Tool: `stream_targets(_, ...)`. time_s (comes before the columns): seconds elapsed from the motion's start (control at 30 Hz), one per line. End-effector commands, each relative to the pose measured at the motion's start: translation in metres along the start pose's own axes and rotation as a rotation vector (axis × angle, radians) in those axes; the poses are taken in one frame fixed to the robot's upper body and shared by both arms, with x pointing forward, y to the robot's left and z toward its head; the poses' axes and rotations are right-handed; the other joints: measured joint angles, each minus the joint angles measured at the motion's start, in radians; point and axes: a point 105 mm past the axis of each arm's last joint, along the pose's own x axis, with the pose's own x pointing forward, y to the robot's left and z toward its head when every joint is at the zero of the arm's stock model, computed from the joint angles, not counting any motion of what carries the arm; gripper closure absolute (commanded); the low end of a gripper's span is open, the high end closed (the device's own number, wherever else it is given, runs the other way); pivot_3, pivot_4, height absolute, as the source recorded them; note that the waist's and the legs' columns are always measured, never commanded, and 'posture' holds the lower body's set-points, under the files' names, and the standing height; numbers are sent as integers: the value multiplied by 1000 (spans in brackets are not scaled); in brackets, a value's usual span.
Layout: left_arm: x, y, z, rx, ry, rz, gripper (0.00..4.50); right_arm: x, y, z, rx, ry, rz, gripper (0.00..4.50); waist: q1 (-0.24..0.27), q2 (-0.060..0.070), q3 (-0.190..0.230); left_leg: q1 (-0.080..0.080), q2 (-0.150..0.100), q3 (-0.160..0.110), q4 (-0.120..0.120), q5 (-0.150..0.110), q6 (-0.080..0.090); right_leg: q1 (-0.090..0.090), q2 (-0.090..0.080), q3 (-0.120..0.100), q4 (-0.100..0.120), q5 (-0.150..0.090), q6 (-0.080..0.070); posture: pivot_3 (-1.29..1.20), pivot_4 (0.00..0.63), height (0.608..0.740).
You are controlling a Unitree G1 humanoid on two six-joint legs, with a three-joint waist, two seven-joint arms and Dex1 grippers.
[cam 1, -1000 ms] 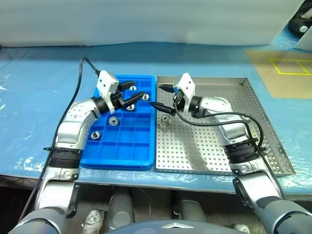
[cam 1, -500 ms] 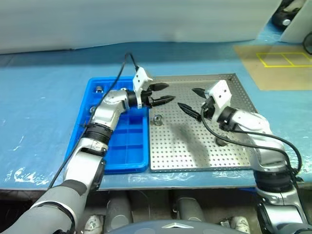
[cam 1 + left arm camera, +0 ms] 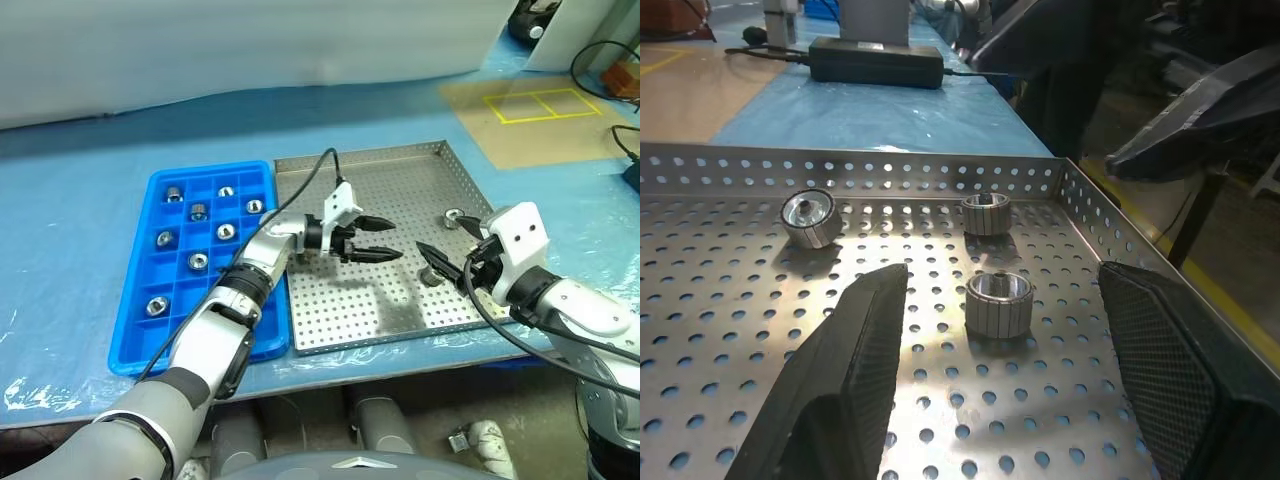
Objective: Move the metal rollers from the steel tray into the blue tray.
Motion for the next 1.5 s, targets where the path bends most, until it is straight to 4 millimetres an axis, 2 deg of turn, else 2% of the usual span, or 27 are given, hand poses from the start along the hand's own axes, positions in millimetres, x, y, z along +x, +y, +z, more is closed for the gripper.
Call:
stream_targets(0.03, 23, 5, 12, 58, -11, 49, 1325, -9, -2, 10, -21, -23, -40, 480, -11, 0, 0, 0, -1, 0, 0, -1, 1, 0, -1, 0, -1, 0, 0, -773, 150, 740)
stream_targets(0.17, 43, -1, 3, 21, 14, 62, 1325, -9, -2, 11, -23, -13, -43, 480, -39, 0, 0, -1, -2, 0, 1, -2, 4, 2, -3, -1, -3, 0, 1, -777, 150, 740)
stream_targets(0.37, 58, -11, -14, -24, 68, 66, 1325, -7, -7, 14, -32, -17, -61, 480, -88, 0, 0, 0, -3, -1, 2, -3, 4, 3, -3, -2, -3, -1, 2, -781, 150, 740)
stream_targets(0.5, 63, -16, -22, -35, 93, 81, 1325, -7, -7, 14, -35, -18, -69, 480, -100, 0, 0, -1, -4, -1, 3, -3, 5, 3, -3, -3, -4, -1, 3, -788, 150, 740)
stream_targets(0.73, 75, -29, -24, -38, 93, 35, 1325, -12, -5, 10, -31, 1, -59, 480, -120, 0, 0, -2, -5, -1, 3, -4, 8, 3, -4, -5, -5, -2, 4, -803, 150, 740)
stream_targets(1.0, 87, -42, -26, -45, 88, 1, 1325, -48, 0, -22, -6, 166, -32, 480, -129, 1, 0, -2, -9, -2, 2, -7, 12, 7, -10, -9, -11, -3, 6, -829, 150, 740)
stream_targets(1.2, 96, -52, -25, -66, 61, -24, 1325, -48, -1, -16, -6, 132, -66, 480, -168, 1, -1, -3, -20, -2, 4, -12, 21, 13, -21, -9, -19, -3, 6, -853, 150, 740)
stream_targets(1.5, 100, -59, -25, -66, 58, -60, 1325, -45, -4, -12, -6, 117, -85, 480, -188, 1, -1, -3, -24, -2, 4, -14, 26, 18, -29, -17, -22, -6, 12, -852, 150, 740)
